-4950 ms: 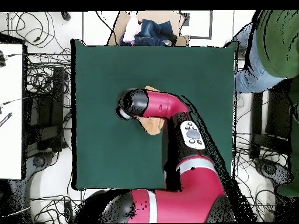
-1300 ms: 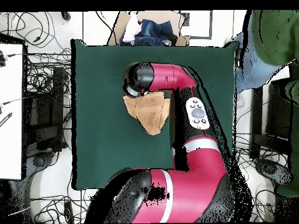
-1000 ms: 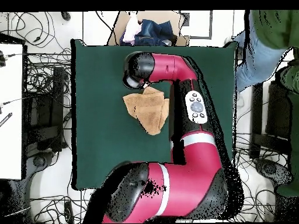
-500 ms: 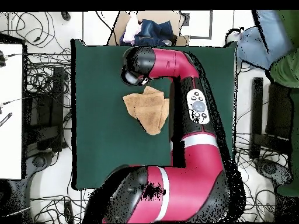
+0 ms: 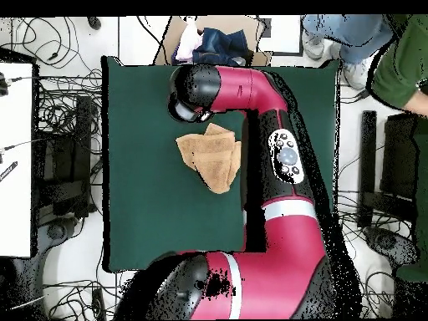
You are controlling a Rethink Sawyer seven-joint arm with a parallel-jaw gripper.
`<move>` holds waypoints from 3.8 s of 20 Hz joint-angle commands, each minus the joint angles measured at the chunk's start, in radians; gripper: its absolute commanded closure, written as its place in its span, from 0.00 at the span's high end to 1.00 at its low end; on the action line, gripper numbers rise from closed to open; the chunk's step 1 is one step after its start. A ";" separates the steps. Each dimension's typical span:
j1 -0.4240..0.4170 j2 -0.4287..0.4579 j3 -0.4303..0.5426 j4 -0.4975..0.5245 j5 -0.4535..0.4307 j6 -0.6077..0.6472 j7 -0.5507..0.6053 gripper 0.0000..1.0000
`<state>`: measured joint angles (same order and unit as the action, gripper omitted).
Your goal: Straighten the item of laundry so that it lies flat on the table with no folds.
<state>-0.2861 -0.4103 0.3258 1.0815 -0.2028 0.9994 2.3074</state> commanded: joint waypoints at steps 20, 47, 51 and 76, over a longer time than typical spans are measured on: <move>-0.021 0.026 0.053 0.256 0.000 -0.185 -0.046 1.00; -0.025 0.041 0.056 0.317 -0.010 -0.276 -0.037 1.00; -0.030 0.037 0.058 0.342 -0.016 -0.311 -0.042 1.00; -0.051 0.052 0.059 0.432 -0.036 -0.454 -0.050 1.00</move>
<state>-0.3196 -0.4058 0.3310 1.4514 -0.2096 0.5904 2.3074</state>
